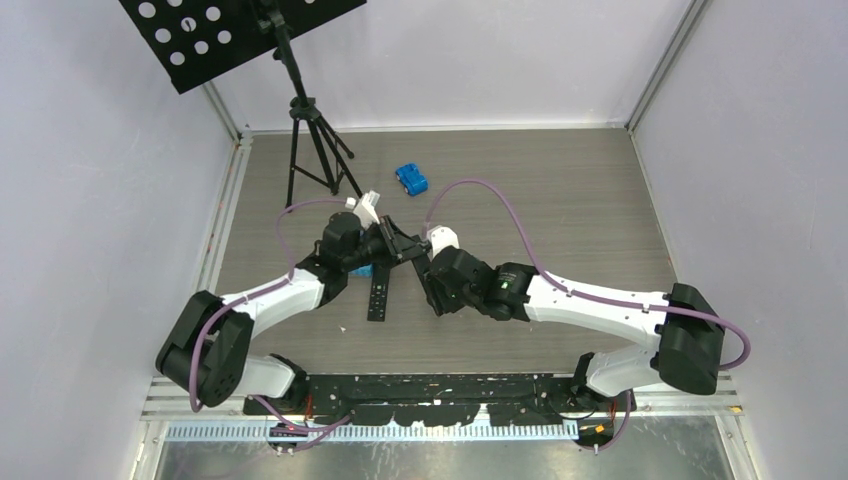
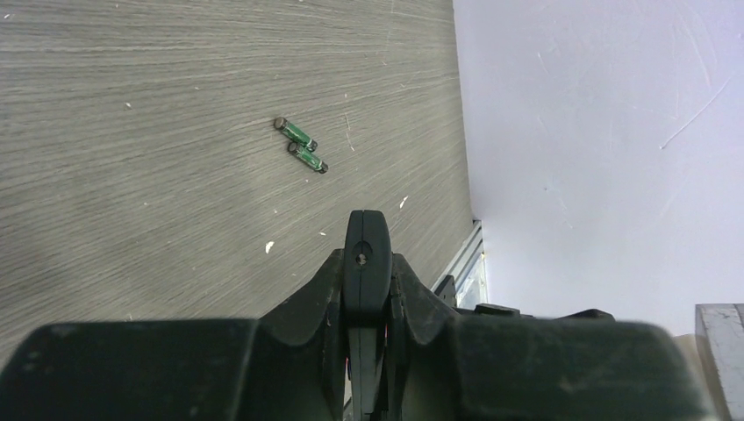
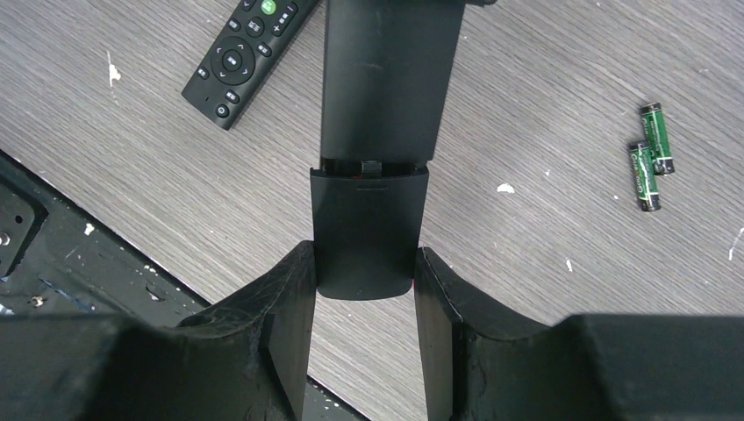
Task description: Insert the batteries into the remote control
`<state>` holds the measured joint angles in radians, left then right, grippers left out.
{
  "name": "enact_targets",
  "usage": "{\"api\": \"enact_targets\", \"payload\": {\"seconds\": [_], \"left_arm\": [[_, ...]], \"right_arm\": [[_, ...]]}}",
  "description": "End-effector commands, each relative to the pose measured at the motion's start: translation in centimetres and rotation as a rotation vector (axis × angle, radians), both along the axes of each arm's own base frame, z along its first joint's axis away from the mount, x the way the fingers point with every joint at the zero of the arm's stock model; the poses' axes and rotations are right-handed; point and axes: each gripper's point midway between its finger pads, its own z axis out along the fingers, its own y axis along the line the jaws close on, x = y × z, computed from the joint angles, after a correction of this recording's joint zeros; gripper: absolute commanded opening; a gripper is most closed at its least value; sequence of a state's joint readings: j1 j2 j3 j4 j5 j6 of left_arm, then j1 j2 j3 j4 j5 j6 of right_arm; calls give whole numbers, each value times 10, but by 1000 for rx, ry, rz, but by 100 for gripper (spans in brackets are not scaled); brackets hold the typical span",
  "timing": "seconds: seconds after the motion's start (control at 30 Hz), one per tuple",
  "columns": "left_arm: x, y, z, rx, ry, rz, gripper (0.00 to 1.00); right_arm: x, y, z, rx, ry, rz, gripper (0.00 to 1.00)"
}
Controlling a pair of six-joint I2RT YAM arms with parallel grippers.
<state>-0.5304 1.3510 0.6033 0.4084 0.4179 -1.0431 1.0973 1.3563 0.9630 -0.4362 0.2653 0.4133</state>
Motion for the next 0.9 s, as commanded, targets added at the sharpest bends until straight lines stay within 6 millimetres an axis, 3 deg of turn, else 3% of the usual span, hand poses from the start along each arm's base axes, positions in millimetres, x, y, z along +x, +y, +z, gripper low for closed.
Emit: {"api": "enact_targets", "payload": {"seconds": [0.0,0.5,0.87], "left_arm": [[-6,-7,39,-77,-85,-53,0],[-14,-10,51,-91,-81,-92,0],[-14,-8,51,-78,-46,-86,0]], "right_arm": [[6,17,12,56,-21,16,37],[9,7,-1,19,21,-40,39],[-8,7,-1,41,88,20,42]]}}
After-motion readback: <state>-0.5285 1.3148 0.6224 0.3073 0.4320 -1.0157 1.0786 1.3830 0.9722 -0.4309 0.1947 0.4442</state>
